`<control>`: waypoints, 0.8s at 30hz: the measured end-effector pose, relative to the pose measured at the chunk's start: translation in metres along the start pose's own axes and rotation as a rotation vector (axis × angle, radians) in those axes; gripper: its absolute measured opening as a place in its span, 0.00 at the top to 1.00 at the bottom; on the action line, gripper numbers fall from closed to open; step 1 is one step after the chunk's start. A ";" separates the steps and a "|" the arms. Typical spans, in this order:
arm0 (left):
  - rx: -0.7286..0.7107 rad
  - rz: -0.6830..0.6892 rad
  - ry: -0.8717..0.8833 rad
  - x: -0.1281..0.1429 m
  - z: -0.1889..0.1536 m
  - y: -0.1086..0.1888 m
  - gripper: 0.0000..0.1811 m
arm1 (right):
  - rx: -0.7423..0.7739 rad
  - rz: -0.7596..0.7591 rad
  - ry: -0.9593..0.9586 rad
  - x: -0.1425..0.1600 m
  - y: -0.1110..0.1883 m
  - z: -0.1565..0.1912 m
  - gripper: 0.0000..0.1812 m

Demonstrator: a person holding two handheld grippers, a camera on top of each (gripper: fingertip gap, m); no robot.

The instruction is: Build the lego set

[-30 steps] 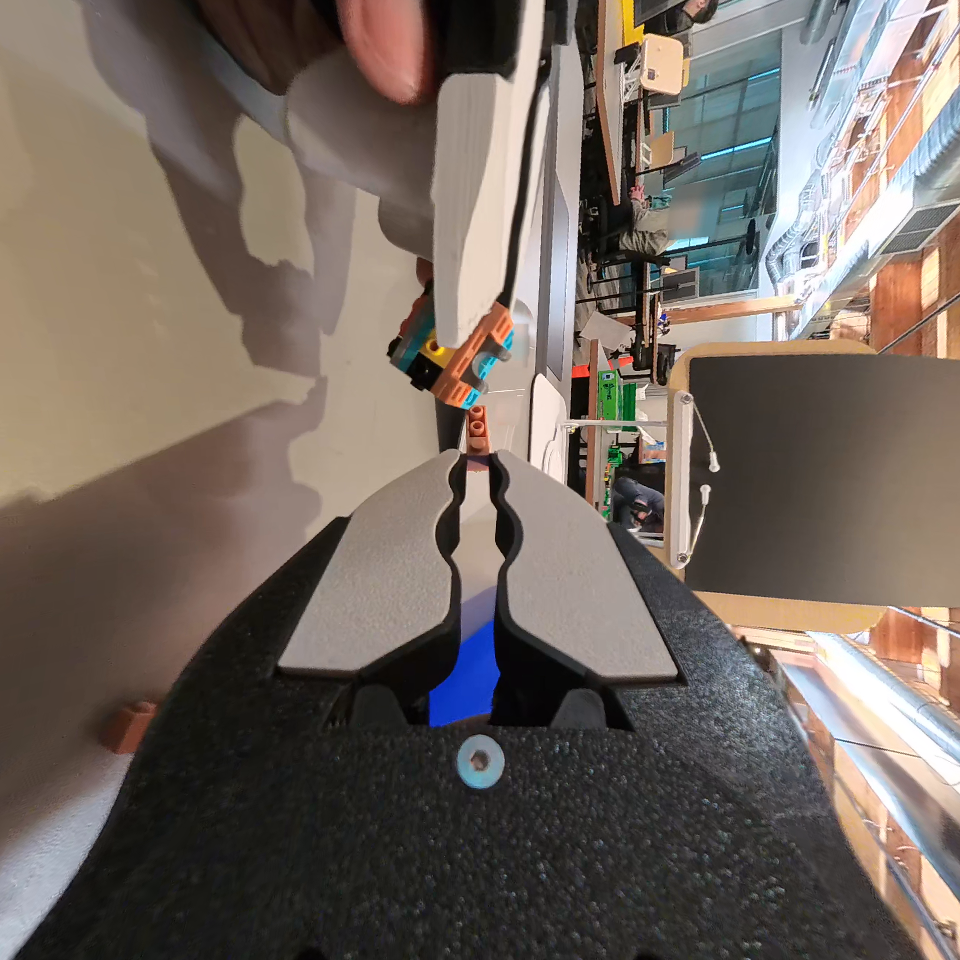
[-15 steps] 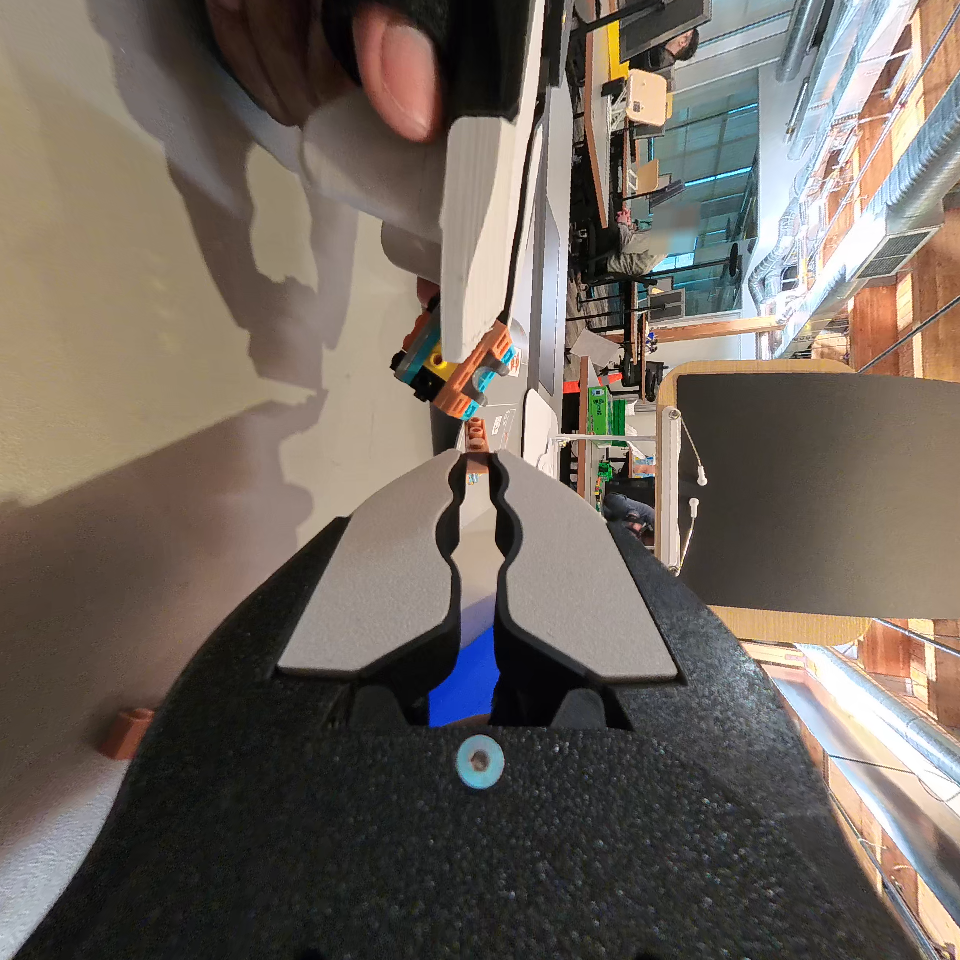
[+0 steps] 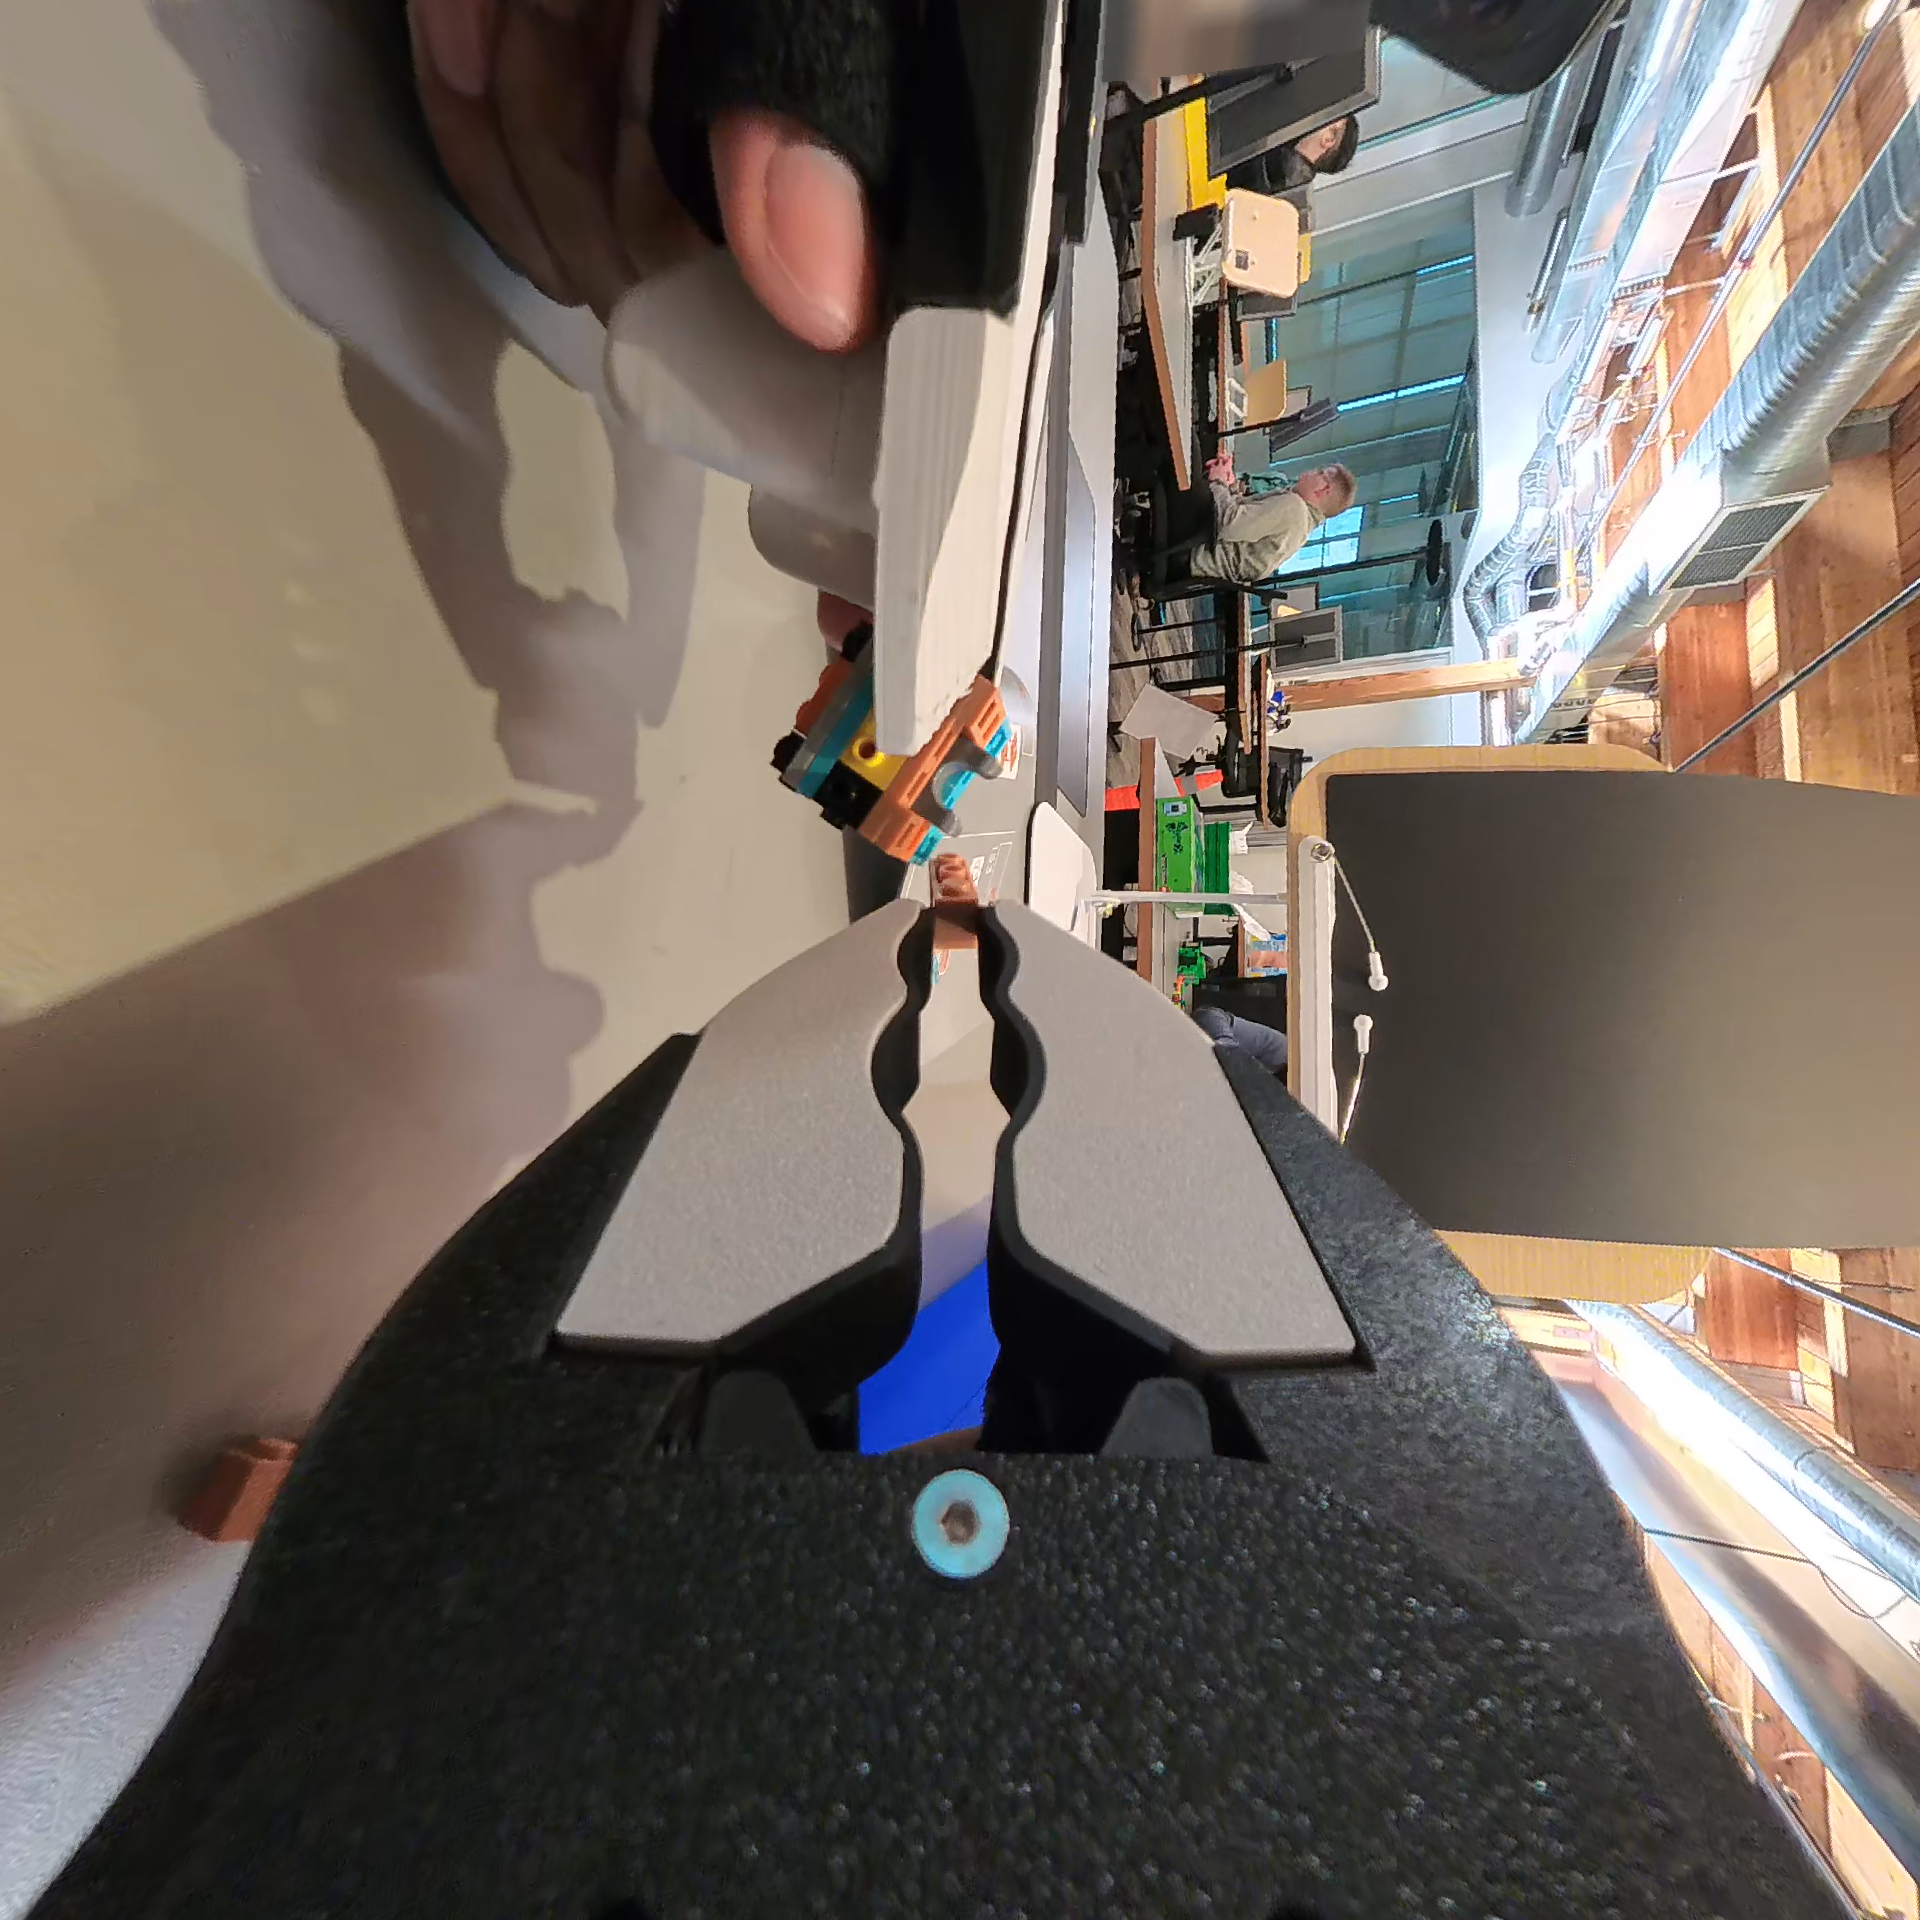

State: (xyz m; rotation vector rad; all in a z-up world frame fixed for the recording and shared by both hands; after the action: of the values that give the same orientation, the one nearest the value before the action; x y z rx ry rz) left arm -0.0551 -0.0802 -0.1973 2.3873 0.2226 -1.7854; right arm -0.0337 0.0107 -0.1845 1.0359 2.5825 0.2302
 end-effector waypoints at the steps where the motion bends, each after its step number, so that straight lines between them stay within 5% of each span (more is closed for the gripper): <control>1: -0.001 -0.001 0.000 0.000 0.000 0.000 0.79 | 0.002 -0.004 0.001 -0.001 0.000 0.000 0.96; 24: 0.028 -0.092 0.008 -0.007 -0.003 0.002 0.79 | 0.068 -0.014 0.141 -0.009 0.004 -0.012 0.96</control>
State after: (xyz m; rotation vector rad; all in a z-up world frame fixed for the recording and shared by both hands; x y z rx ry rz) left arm -0.0539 -0.0821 -0.1896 2.4415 0.3150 -1.8299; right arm -0.0296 0.0075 -0.1702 1.0603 2.7400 0.2211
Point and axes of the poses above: each gripper's, where its closed fingertips meet, y back along the fingers, x out of its underside, z = x × y across the jaws, the point moved 5 cm from there along y, back along the fingers, and after that the axes turned 9 degrees about -z, right-handed, at the moved point
